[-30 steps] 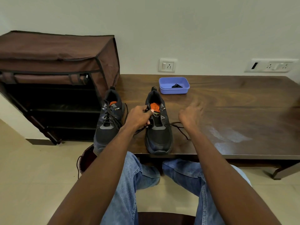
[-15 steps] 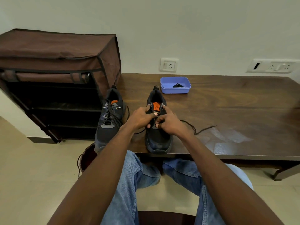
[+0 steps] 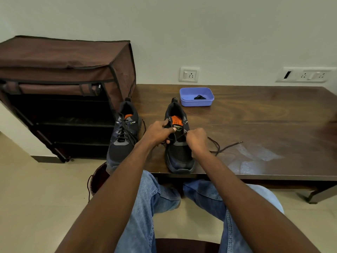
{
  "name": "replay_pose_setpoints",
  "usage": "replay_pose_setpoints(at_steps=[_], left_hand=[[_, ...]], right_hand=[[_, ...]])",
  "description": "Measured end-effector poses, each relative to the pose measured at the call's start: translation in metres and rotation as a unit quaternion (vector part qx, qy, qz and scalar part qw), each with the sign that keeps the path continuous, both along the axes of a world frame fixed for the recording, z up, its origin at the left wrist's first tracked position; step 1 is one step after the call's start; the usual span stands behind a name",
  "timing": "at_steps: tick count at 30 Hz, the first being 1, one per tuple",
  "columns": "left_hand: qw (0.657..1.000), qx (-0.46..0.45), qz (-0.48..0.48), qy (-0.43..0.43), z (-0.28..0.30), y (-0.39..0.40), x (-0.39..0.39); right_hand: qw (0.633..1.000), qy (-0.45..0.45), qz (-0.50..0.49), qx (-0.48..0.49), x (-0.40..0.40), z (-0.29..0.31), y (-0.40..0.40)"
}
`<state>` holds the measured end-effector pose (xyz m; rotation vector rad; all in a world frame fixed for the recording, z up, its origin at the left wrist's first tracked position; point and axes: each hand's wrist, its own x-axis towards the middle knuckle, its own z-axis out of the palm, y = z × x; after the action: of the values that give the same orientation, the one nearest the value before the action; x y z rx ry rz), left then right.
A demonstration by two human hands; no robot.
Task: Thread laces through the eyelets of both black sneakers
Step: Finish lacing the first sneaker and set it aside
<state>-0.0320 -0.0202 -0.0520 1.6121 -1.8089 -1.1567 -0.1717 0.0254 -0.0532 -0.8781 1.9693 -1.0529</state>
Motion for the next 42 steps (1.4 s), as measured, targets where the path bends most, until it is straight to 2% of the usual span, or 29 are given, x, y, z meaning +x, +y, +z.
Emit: replay_pose_setpoints(at_steps=[3,6,8,10,11,16,19,20,22,24,25,26,27,29,30,32,34,36,40,42], left_hand=[[1.000,0.002,-0.009,0.014,0.002,0.003,0.000],[0.999,0.005,-0.018,0.030,0.001,0.002,0.001],[0.999,0.007,-0.013,0.032,0.000,0.002,0.001],[1.000,0.007,-0.006,0.028,0.001,0.003,0.000],[1.000,0.008,-0.007,0.026,0.002,0.003,0.000],[1.000,0.006,-0.010,0.025,0.002,0.004,0.000],[1.000,-0.004,0.001,0.022,0.004,0.005,0.001],[1.000,-0.010,0.000,0.012,0.004,0.005,0.002],[1.000,-0.009,-0.007,-0.002,0.004,0.005,0.003],[1.000,0.002,-0.008,0.002,0.004,0.005,0.001],[1.000,0.006,-0.007,0.004,0.004,0.005,0.000],[1.000,0.006,-0.007,0.003,0.004,0.006,-0.001],[1.000,0.004,-0.009,0.002,0.005,0.006,-0.001],[1.000,0.001,-0.011,0.003,0.006,0.006,-0.002],[1.000,-0.002,-0.011,0.001,0.006,0.006,-0.001],[1.000,-0.006,-0.013,-0.002,0.005,0.004,-0.001],[1.000,-0.006,-0.013,-0.005,0.004,0.004,-0.001],[1.000,-0.007,-0.013,-0.008,0.004,0.004,-0.002],[1.000,-0.011,-0.013,-0.007,0.001,0.002,-0.003],[1.000,-0.012,-0.012,-0.009,0.001,0.002,-0.002]], right_hand=[[0.989,0.119,0.071,-0.046,0.001,0.007,0.005],[0.939,0.255,0.200,-0.111,0.001,0.010,0.007],[0.898,0.320,0.292,-0.073,0.002,0.005,0.005],[0.870,0.350,0.346,-0.013,0.002,0.003,0.003],[0.869,0.348,0.352,-0.004,0.000,0.002,0.002],[0.888,0.334,0.314,-0.025,0.002,0.012,0.007],[0.934,0.281,0.221,-0.008,0.001,0.015,0.004],[0.960,0.225,0.168,-0.005,-0.001,0.015,0.001],[0.999,0.016,0.030,-0.013,-0.007,0.011,-0.007],[0.975,-0.196,-0.102,-0.038,-0.016,0.010,-0.009],[0.962,-0.231,-0.135,-0.044,-0.020,0.007,-0.011],[0.968,-0.205,-0.137,-0.041,-0.022,0.008,-0.011],[0.984,-0.132,-0.112,-0.042,-0.025,0.008,-0.011],[0.994,0.085,-0.016,-0.061,-0.028,0.008,-0.008],[0.979,0.182,0.046,-0.083,-0.027,0.010,-0.007],[0.922,0.325,0.175,-0.116,-0.023,0.011,-0.007],[0.879,0.371,0.293,-0.056,-0.014,0.010,-0.006],[0.850,0.389,0.357,0.009,-0.008,0.003,-0.006],[0.876,0.356,0.325,-0.039,-0.003,0.001,-0.001],[0.889,0.348,0.295,-0.029,0.000,0.007,0.001]])
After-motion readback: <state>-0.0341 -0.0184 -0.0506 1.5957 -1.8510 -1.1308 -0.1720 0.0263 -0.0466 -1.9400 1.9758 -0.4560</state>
